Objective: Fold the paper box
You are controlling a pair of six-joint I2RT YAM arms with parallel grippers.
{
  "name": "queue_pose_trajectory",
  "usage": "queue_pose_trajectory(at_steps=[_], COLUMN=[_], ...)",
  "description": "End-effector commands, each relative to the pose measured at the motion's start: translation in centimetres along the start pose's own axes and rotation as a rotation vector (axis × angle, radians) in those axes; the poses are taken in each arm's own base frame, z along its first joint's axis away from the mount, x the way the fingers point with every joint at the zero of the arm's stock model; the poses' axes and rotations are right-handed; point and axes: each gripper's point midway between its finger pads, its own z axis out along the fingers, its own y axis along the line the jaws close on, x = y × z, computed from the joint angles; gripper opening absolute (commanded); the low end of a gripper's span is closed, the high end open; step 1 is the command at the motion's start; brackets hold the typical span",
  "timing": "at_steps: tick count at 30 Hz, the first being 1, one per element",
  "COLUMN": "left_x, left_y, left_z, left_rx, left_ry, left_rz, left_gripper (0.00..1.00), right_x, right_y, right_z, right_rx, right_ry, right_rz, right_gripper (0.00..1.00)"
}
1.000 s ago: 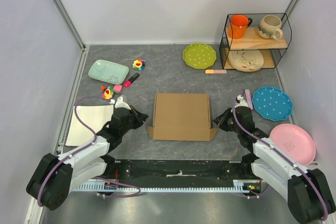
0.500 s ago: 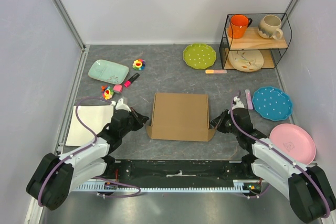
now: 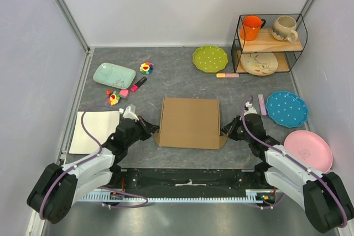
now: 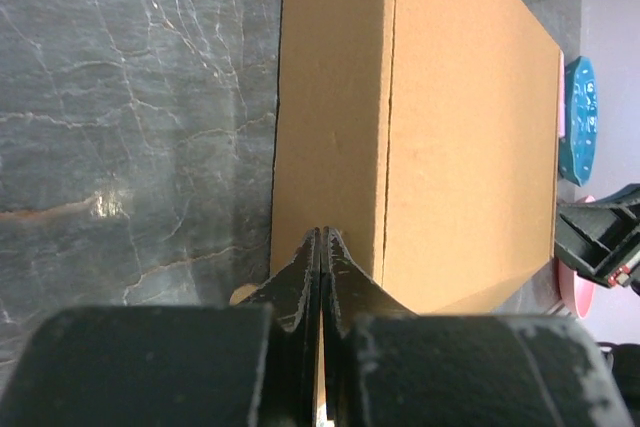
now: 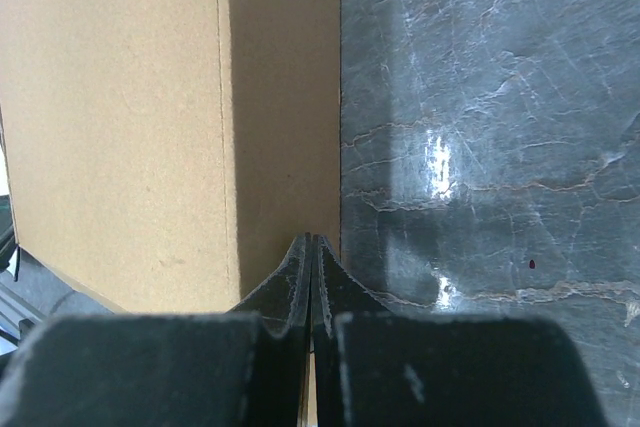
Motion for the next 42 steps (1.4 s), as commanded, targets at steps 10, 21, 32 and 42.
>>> queue_pose_trajectory(at_steps=[10,21,32,42], left_x=[-0.1,1.2,0.5,-2.1], left_y=[-2.6,-2.4,-6.7,-11.1], left_z=[-1.3,-1.5,-3.1,-5.3], left_rx=[0.139,0.159,0.320,0.421], left_ry=[-0.010,0.031,0.061,0.022], left_rz=[-0.018,-0.016,0.031,0.069], left_gripper=[0.02,0.02,0.02,0.02], right_x=[-2.5,-3.3,-4.7,-7.4], right_y=[2.0,3.2,6.6,10.2], right_z=[0.1,0.4,-1.9,-4.9], right_rx=[-0.034,-0.056,-0.156,-0.207], right_ry=[-0.064,-0.052,-0.071,-0.102], right_rz=[-0.039,-0.064,-0.092,-0.096], right_gripper=[0.00,0.00,0.00,0.00])
